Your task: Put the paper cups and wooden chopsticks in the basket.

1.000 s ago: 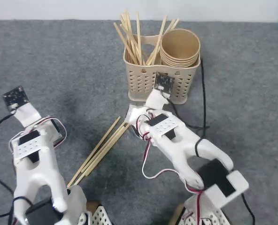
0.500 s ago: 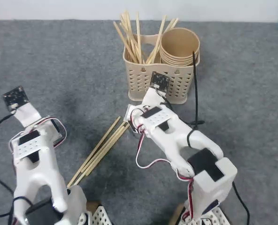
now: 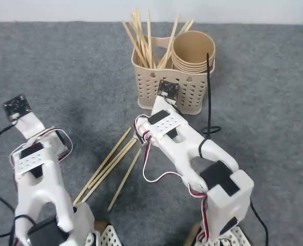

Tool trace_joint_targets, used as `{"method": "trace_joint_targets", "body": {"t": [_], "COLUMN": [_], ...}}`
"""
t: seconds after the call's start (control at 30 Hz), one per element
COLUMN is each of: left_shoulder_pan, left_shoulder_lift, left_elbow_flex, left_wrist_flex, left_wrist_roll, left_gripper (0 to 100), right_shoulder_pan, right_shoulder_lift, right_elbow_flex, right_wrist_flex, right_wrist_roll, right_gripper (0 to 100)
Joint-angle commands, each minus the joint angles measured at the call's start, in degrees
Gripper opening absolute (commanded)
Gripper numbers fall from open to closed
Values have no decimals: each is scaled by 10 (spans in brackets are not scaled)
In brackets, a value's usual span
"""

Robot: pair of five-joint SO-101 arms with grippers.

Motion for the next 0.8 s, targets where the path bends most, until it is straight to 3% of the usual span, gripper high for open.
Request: {"method": "trace_joint_targets", "body": {"t": [0.0, 0.47, 0.57, 0.77], "left_shoulder_pan": [2, 2, 2, 2], "left_shoulder_lift": [-4, -4, -4, -4], "left_elbow_flex": [-27, -27, -27, -27], "left_wrist_flex": [-1, -1, -1, -1], "left_wrist_roll": [-5, -5, -5, -5], "left_gripper": [37, 37, 37, 37], "right_shoulder_pan": [-7, 6, -3, -36], "right_shoulder_lift": [-84, -368, -357, -262], "right_elbow_flex": [-11, 8, 63, 156], "right_wrist_flex": [58, 154, 112, -55], "right_wrist_roll": [2, 120, 120, 120], "right_gripper": [8, 9, 17, 150]}}
